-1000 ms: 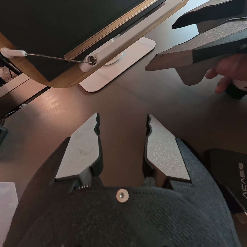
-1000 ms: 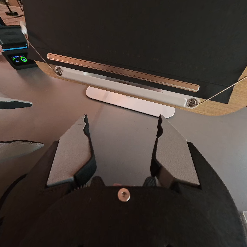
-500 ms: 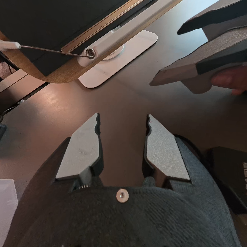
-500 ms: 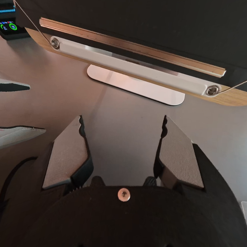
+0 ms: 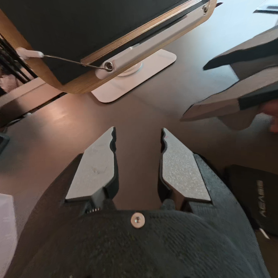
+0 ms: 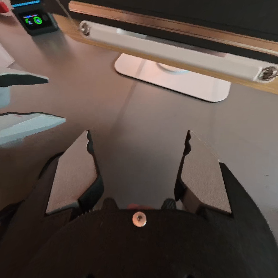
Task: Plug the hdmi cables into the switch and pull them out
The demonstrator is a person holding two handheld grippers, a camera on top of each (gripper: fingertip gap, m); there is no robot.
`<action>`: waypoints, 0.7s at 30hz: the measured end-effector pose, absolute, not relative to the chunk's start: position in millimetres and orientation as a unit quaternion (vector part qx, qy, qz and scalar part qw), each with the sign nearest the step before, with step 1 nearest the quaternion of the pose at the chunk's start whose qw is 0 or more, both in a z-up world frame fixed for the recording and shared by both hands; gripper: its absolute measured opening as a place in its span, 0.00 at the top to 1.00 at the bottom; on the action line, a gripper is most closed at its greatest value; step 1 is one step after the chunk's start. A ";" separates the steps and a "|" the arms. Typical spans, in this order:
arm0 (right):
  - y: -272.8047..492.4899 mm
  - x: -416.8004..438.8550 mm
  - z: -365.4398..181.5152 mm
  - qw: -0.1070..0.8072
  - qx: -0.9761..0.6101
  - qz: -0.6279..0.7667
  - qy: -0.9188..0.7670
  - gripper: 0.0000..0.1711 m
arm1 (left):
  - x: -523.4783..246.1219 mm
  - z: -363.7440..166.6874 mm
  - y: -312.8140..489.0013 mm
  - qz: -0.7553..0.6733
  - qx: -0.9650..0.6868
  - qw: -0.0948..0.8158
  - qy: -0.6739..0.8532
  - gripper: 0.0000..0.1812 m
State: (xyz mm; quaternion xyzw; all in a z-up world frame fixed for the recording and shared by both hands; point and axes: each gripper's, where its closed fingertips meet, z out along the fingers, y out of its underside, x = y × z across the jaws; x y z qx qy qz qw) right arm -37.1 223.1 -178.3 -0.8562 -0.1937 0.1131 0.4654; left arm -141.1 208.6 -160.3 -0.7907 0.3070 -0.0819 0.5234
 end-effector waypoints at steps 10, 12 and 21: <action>212.4 -52.3 -172.3 0.479 -0.842 0.131 -0.211 0.35 | -112.6 -163.2 189.6 -0.120 -0.787 0.503 0.337 0.65; 213.5 -50.6 -170.7 0.482 -0.841 0.136 -0.204 0.34 | -113.0 -161.0 189.2 -0.123 -0.788 0.503 0.334 0.64; 219.8 -44.9 -160.5 0.504 -0.826 0.166 -0.191 0.41 | -130.7 -140.4 104.2 -0.064 -0.767 0.529 0.357 0.64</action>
